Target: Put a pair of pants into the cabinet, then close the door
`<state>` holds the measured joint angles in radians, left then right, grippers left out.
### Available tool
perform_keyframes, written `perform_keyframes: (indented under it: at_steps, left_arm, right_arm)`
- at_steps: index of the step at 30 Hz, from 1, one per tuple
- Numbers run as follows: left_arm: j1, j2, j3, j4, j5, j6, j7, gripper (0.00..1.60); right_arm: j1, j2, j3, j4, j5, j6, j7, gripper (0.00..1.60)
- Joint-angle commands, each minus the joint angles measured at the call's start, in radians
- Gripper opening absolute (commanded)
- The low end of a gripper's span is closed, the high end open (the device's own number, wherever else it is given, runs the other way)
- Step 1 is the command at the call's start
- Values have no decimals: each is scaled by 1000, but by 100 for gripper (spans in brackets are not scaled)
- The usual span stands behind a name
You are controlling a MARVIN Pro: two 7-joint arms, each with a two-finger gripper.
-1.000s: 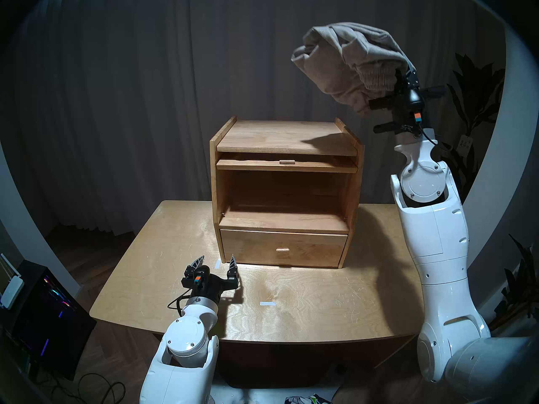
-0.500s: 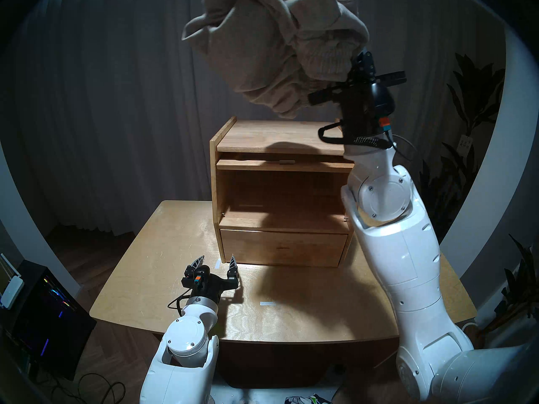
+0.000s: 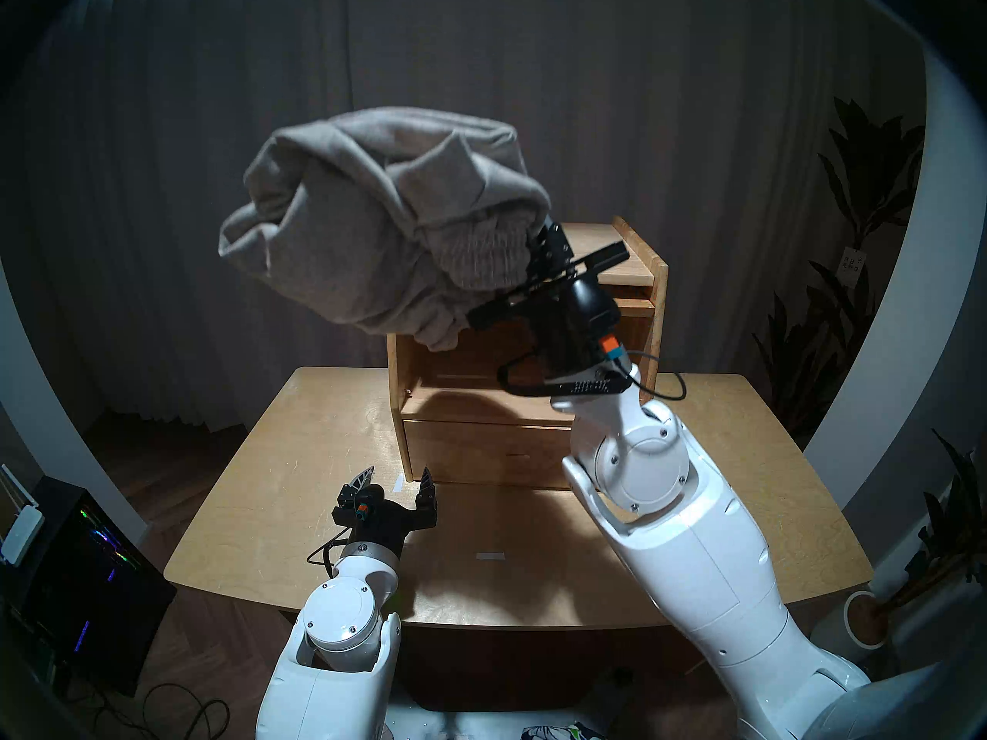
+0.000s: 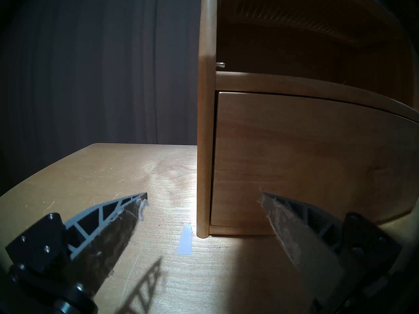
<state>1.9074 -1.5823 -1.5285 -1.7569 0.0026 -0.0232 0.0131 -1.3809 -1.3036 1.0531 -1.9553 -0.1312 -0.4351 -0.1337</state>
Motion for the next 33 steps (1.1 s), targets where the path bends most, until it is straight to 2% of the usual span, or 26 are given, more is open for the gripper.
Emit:
perform_keyframes:
  at_steps: [1,4,9,12,13,18,22,26,28,29,33]
  left_arm:
    - [-12,0,-3,-28,-1,-8,1,160]
    - [-10,0,-3,-33,-1,-9,1,160]
    - [-8,0,-3,-38,-2,-9,0,160]
    - [-6,0,-4,-41,-2,-9,0,160]
    - [-5,0,-4,-42,-2,-8,0,160]
    - [-2,0,-4,-47,-3,-7,0,160]
    - [0,0,-4,-51,-3,-6,-1,160]
    - [2,0,-4,-54,-4,-4,-1,160]
    - [2,0,-4,-55,-4,-3,-1,160]
    - [3,0,-4,-55,-4,-3,-1,160]
    - [2,0,-4,-54,-4,-3,-1,160]
  right_arm:
    - [-107,89,-4,-11,25,33,-87,0]
    - [-169,148,10,-37,12,50,-166,0]
    - [-225,196,37,-70,-25,57,-230,0]
    - [-299,226,73,-92,-69,69,-302,0]
    - [-291,242,82,-84,-78,76,-306,0]
    - [-359,268,145,-70,-157,99,-387,0]
    - [-413,238,162,-36,-234,117,-452,0]
    - [-374,209,120,46,-298,148,-481,0]
    - [-342,199,98,75,-296,168,-450,0]
    - [-321,197,85,94,-330,162,-453,0]
    - [-267,185,53,108,-346,173,-423,0]
